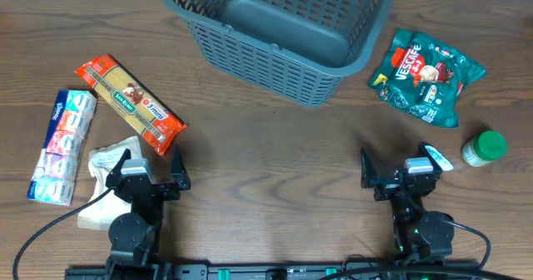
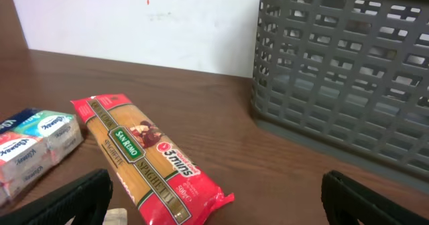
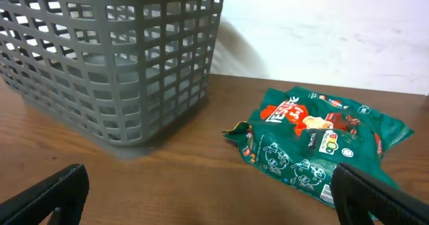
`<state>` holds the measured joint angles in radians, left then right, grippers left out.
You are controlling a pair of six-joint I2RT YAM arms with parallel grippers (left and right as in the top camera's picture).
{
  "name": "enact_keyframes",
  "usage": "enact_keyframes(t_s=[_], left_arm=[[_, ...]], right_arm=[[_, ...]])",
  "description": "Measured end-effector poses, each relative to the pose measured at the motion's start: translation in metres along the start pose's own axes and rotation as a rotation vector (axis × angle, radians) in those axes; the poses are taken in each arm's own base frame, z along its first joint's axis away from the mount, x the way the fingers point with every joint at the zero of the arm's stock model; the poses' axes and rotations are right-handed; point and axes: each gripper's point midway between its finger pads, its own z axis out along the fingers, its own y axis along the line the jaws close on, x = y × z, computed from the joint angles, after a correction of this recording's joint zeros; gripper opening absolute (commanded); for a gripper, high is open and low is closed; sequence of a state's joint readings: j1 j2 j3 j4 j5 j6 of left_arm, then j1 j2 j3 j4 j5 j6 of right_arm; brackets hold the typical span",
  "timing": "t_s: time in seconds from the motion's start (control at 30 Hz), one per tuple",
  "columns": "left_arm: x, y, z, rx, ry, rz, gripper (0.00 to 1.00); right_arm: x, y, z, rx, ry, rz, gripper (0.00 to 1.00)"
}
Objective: Pack container
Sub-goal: 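Raise both grippers and reach toward the grey basket rim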
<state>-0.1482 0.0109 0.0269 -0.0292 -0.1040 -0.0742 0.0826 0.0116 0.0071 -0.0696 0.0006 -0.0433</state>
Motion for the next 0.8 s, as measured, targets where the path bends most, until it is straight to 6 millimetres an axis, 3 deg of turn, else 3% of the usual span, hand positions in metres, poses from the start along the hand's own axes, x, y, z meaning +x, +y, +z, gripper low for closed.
enact_keyframes(t_s=[0.8], left_arm=[[-0.0002, 0.0000, 0.0000, 0.000, -0.001, 0.000, 0.98]], right_arm=[[-0.0054, -0.0002, -0.0001, 0.001, -0.022, 0.000, 0.99]])
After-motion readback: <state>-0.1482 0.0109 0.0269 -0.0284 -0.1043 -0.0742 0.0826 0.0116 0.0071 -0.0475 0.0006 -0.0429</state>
